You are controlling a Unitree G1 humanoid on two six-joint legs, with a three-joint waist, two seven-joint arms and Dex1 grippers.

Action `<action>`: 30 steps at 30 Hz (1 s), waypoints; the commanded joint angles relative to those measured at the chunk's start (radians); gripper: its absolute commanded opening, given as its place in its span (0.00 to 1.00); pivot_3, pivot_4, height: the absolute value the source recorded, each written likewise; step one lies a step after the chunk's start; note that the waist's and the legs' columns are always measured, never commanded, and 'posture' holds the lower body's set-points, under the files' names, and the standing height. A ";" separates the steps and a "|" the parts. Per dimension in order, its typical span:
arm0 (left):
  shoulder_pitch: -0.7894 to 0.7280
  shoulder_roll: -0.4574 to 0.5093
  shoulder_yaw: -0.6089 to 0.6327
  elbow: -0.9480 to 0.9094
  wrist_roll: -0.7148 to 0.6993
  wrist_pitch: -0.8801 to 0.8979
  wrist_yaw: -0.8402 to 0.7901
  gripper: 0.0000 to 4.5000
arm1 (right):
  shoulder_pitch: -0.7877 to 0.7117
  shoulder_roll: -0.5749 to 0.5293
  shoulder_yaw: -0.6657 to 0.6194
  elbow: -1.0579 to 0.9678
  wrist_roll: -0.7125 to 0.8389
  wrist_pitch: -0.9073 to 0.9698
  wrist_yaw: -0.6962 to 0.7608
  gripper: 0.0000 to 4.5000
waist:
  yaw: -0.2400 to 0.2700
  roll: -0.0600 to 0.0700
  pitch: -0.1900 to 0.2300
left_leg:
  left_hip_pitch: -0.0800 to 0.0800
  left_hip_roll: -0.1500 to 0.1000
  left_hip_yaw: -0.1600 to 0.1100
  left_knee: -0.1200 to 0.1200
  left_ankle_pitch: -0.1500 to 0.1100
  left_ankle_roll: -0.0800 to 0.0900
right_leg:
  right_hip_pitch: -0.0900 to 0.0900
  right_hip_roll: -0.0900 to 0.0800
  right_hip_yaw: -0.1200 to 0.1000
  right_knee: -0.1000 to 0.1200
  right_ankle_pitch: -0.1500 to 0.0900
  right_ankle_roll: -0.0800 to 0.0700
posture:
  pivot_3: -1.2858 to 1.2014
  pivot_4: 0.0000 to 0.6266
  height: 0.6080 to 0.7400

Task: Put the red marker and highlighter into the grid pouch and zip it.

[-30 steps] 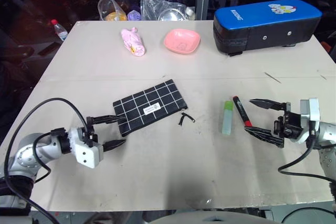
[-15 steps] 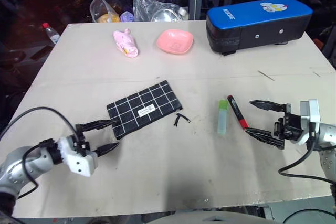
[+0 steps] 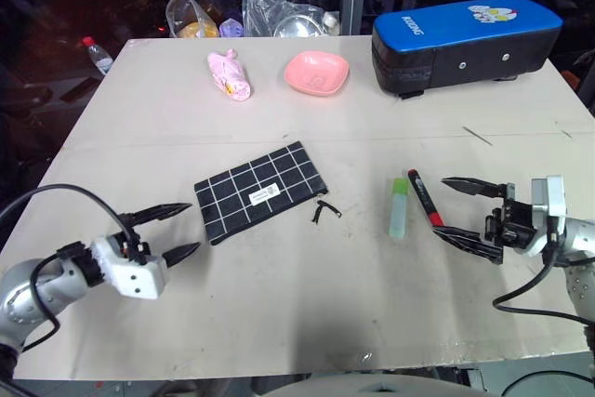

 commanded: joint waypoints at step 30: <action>-0.347 -0.205 -0.270 0.014 0.096 0.149 0.094 0.03 | 0.018 0.015 -0.020 -0.035 0.006 -0.041 -0.050 0.96 | 0.006 0.000 -0.002 | 0.002 0.000 0.003 0.002 0.000 0.000 | 0.002 0.003 0.001 0.003 0.003 -0.002 | 0.52 0.24 1.00</action>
